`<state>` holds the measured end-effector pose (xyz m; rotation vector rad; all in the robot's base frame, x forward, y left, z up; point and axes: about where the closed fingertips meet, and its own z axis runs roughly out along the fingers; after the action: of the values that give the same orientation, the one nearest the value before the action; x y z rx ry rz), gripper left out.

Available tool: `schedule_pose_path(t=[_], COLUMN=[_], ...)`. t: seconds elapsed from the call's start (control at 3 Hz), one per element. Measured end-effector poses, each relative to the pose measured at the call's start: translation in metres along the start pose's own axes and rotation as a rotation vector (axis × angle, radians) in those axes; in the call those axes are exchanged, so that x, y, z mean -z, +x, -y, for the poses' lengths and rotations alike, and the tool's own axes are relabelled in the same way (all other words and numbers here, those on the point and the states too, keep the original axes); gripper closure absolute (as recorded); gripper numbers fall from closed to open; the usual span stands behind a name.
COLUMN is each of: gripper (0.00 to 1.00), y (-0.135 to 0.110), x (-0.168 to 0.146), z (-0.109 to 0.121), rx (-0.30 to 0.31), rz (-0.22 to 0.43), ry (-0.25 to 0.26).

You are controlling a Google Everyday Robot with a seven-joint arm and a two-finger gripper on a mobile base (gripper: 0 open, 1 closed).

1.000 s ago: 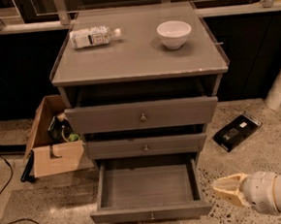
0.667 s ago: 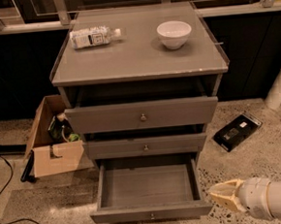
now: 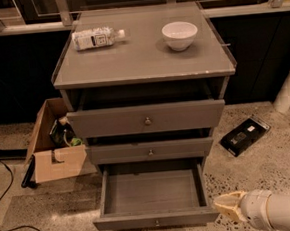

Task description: Close bottom drawer

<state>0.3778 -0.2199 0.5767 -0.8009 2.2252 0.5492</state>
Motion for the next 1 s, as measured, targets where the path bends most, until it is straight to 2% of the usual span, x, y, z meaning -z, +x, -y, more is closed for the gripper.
schedule_pose_path(t=[0.67, 1.0], gripper=[1.00, 1.00], y=[0.035, 0.065], x=[-0.037, -0.074], z=[0.009, 0.014], rx=[-0.077, -0.113], rz=[-0.008, -0.072], ry=[0.030, 0.017])
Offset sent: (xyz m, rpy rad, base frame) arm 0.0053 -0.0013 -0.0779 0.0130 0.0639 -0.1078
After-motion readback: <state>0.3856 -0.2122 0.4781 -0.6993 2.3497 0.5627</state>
